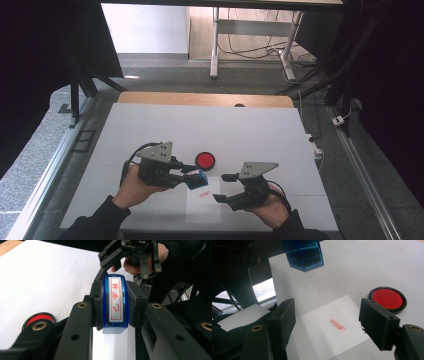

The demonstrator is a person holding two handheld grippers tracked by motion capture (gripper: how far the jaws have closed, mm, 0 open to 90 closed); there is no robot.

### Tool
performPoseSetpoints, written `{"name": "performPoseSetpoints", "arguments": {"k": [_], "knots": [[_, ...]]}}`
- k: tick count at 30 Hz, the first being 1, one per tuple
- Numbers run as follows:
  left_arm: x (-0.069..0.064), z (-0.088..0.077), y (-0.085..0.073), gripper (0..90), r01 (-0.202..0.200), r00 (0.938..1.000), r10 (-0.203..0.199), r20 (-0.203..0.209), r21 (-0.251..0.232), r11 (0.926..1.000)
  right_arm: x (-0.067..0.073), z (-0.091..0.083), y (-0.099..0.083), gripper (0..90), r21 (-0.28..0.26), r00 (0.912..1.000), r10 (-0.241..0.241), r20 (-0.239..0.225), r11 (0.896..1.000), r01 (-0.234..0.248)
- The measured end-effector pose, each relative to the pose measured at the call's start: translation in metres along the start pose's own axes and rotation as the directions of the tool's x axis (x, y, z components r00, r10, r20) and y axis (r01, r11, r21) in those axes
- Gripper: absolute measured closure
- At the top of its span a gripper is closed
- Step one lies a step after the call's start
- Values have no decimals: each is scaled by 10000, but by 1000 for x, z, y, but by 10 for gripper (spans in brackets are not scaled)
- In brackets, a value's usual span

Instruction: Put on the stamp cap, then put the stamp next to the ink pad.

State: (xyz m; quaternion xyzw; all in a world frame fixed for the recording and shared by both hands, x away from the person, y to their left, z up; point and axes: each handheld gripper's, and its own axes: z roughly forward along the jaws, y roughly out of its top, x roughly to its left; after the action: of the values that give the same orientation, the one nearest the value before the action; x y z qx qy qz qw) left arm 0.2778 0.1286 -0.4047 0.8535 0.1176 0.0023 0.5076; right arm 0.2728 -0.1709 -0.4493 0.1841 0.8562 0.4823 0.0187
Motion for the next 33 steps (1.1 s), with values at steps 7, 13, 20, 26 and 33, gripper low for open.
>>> {"name": "performPoseSetpoints", "arguments": {"k": [7,13,20,26,33], "knots": [[4,-4,-2,700,277,9989,-274,-381,77,9996,0,-5,-4,248,83,9994,166,307,9998,-169],[5,-9,-3,700,320,9968,-310,-731,126,9994,1,-9,-8,216,227,9981,225,567,9995,-238],[8,-13,-4,700,391,9944,-373,-989,167,9991,0,-13,-12,173,247,9961,364,802,9990,-385],[10,-17,-5,700,514,9910,-483,-1251,211,9985,0,-17,-15,114,244,9934,519,1022,9982,-546],[13,-21,-7,700,671,9862,-622,-1534,273,9974,-3,-22,-18,56,310,9887,581,1384,9975,-630]]}}
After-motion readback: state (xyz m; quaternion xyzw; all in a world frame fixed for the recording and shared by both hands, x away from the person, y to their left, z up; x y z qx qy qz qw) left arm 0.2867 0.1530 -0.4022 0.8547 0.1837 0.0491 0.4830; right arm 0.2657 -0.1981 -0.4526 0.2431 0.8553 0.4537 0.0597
